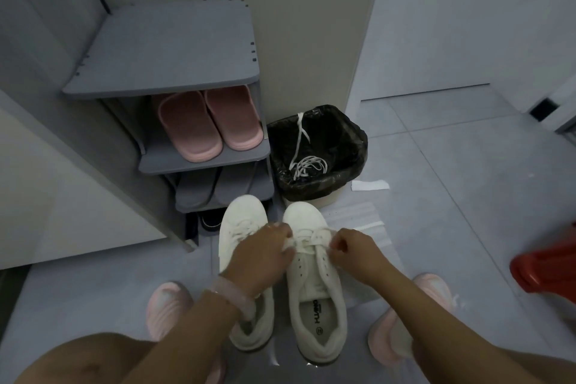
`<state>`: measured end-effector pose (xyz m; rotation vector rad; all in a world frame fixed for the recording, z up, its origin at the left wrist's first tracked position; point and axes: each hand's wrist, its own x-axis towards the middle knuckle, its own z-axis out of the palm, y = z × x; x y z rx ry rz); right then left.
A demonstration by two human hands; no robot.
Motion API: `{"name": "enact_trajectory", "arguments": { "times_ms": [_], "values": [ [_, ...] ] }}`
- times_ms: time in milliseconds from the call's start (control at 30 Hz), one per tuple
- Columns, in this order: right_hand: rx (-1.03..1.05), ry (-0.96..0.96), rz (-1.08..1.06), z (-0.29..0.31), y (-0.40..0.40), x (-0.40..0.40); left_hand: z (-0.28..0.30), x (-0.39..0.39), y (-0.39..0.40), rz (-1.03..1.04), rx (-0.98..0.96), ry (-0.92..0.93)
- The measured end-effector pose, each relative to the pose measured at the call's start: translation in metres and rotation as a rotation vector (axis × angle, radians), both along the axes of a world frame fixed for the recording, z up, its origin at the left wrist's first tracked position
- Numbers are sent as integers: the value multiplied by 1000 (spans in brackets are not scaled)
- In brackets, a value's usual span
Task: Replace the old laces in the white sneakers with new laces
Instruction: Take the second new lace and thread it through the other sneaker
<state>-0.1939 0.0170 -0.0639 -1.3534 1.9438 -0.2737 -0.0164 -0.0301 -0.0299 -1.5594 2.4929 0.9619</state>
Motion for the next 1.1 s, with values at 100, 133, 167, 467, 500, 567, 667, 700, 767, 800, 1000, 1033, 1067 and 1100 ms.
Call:
{"name": "enact_trajectory", "arguments": {
  "times_ms": [100,133,167,467,500,567,667,700,767,800,1000,1033,1067,1100],
  "values": [
    [-10,-155,-178,0,-1,2,-14,-9,7,-95,-62,-47],
    [-16,-314,-308,4,-1,0,-18,-11,8,-99,-70,-58],
    [-14,-510,-434,9,-3,-2,-21,-12,7,-97,-73,-76],
    [-110,-1089,-858,37,-9,-27,-23,-9,-4,-41,-71,3],
    [-144,-1066,-884,37,-8,-29,-23,-8,-6,-40,-63,-1],
    [-194,-1044,-897,38,-6,-29,-23,-7,-6,-44,-58,-14],
    [-172,-1030,-797,39,-5,-29,-23,-8,-5,-29,-54,-34],
    [-145,-1044,-755,40,-6,-30,-23,-8,-6,-29,-49,-38],
    [-106,-1143,-701,42,-6,-33,-21,-9,-6,-38,-31,-38],
    [-90,-1219,-683,43,-6,-34,-20,-10,-6,-42,-16,-19],
    [7,-36,-70,27,0,-27,-17,-20,-4,-42,6,69],
    [-76,78,10,22,1,-22,-18,-19,-5,-37,-3,72],
    [-147,67,74,18,1,-15,-18,-19,-5,-35,-4,76],
    [-179,-3,133,15,2,-7,-18,-19,-6,-34,0,84]
  ]
}}
